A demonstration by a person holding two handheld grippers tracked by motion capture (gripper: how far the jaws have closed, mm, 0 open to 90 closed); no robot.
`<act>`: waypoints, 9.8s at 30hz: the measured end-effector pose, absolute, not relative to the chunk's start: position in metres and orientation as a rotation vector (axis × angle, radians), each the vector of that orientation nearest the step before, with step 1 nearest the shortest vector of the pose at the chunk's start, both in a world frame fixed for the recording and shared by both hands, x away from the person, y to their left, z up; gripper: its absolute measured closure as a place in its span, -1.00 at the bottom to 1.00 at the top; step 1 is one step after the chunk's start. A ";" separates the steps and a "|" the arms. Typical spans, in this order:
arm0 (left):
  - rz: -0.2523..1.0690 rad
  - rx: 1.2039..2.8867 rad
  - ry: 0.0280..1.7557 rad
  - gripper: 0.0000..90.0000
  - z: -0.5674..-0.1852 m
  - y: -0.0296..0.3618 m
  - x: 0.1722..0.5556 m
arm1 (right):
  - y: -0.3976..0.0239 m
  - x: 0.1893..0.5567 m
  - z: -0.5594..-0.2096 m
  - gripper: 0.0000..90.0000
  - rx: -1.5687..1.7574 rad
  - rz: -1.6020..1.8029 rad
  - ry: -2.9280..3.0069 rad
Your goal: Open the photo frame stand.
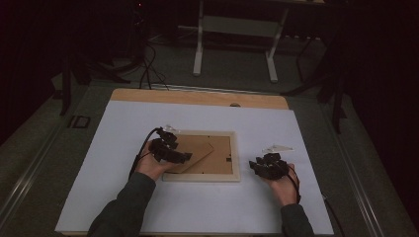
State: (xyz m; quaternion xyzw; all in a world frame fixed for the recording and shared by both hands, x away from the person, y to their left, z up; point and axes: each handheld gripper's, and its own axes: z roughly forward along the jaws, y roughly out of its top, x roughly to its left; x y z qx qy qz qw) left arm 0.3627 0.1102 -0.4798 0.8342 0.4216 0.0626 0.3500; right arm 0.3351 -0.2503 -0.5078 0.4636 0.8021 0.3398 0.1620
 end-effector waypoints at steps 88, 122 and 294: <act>0.352 2.398 0.860 -0.14 -0.490 0.069 0.357 | -0.212 0.405 -0.495 0.18 1.437 1.053 2.384; 0.567 2.343 0.737 -0.14 -0.486 0.066 0.335 | -0.218 0.430 -0.490 0.12 1.592 1.190 2.474; 0.423 2.285 0.698 0.83 -0.461 0.066 0.353 | -0.216 0.380 -0.438 -0.07 1.077 1.337 2.117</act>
